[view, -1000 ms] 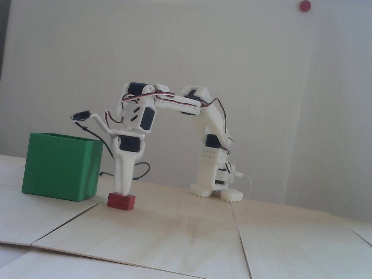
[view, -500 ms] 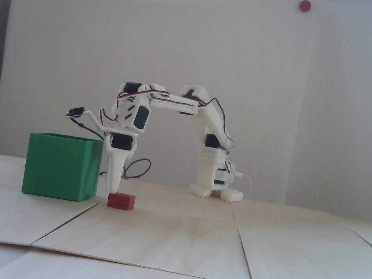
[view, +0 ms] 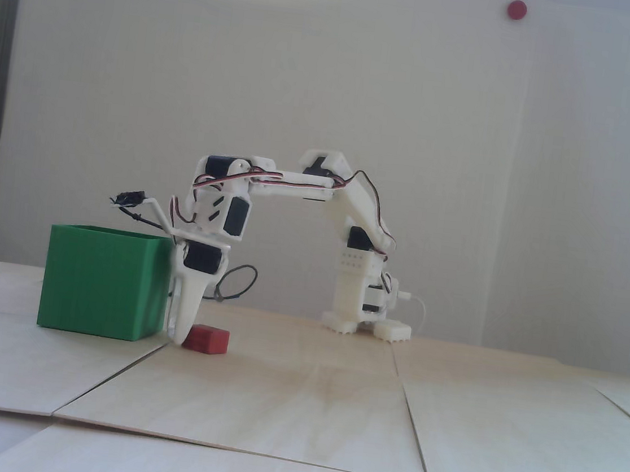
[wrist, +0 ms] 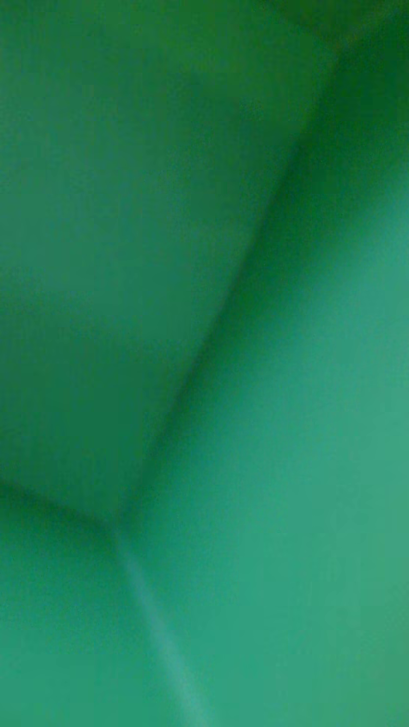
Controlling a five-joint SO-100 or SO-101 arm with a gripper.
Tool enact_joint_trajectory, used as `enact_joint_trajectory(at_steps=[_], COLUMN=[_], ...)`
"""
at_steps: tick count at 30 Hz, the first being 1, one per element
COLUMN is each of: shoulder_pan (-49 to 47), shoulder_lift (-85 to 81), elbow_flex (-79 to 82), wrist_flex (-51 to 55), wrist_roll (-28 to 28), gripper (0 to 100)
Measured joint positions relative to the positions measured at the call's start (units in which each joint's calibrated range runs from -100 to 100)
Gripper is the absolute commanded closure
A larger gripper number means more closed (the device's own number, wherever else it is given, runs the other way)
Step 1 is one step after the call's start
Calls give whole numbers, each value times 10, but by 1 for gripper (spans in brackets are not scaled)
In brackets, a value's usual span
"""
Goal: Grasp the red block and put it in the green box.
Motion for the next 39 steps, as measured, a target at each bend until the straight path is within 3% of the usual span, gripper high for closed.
enact_joint_trajectory(at_steps=[3,7,12,15,28,39], shoulder_pan=[-7,-9,-10,-16,-56,-89], shoulder_lift=[0,1,1,2,12,12], elbow_flex=[0,0,0,0,-109,-111], wrist_flex=[0,0,0,0,37,37], wrist_roll=[0,0,0,-2,-2,-2], gripper=[98,96,78,72,73,73])
